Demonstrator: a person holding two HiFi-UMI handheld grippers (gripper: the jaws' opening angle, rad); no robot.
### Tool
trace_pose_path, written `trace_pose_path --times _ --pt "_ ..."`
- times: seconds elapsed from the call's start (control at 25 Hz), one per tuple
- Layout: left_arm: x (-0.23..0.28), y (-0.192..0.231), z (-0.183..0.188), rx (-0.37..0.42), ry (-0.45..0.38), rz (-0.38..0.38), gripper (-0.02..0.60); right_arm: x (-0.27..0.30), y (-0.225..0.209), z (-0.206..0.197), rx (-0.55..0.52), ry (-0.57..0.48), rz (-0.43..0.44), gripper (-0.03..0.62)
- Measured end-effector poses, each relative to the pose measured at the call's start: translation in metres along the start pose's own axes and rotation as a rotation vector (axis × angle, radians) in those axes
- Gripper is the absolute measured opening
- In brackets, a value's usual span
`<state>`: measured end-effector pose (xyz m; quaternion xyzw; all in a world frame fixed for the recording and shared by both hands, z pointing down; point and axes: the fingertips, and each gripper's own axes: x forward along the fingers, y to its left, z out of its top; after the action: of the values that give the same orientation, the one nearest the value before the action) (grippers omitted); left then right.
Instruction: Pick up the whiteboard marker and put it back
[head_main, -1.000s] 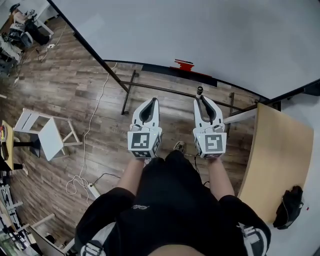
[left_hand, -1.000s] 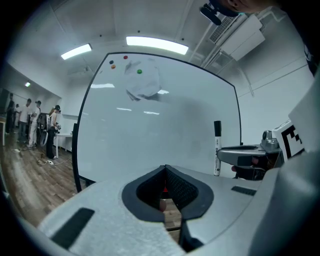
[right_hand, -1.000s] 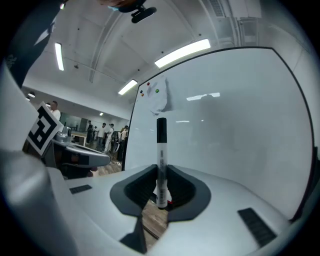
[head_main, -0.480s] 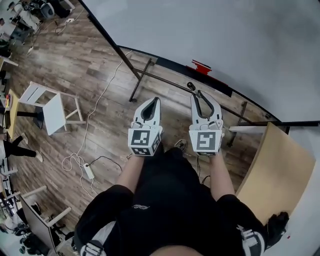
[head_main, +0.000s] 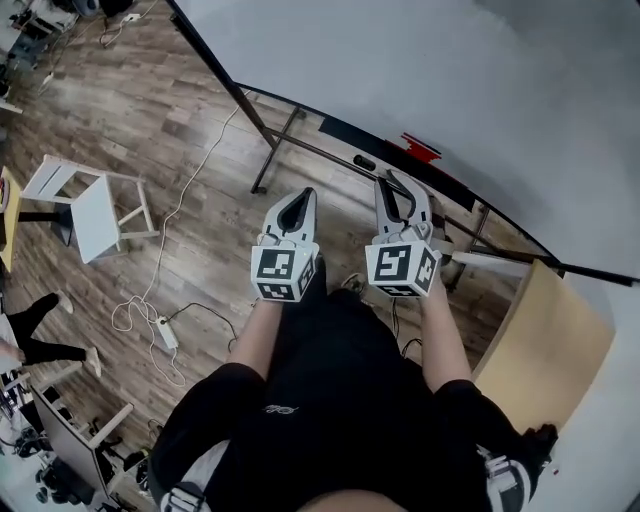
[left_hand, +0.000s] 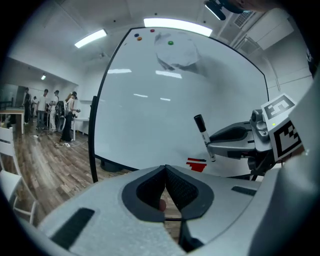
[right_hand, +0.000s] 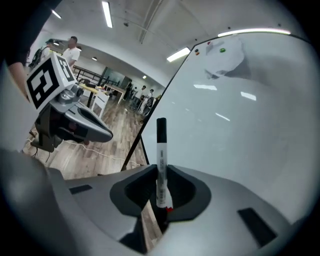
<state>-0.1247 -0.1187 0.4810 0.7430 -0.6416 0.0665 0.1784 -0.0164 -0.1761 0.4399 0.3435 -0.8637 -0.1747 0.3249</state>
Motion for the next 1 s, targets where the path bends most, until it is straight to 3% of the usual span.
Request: trace_pose_path --times 0.24,0.52,0.76,1.0 --pt "0.027 0.047 -0.014 -0.023 0.047 -0.008 0.006 0.072 0.017 -0.014 -0.160 0.182 0.063 0.051" --pt "0.044 0.099 -0.025 -0.114 0.082 -0.004 0.006 0.142 0.039 -0.027 -0.230 0.359 0.148 0.052" --pt "0.056 0.116 -0.058 -0.164 0.121 -0.025 0.006 0.181 0.058 -0.063 -0.289 0.492 0.201 0.052" --pt "0.058 0.132 -0.068 -0.185 0.128 -0.026 0.006 0.202 0.071 -0.076 -0.330 0.587 0.226 0.052"
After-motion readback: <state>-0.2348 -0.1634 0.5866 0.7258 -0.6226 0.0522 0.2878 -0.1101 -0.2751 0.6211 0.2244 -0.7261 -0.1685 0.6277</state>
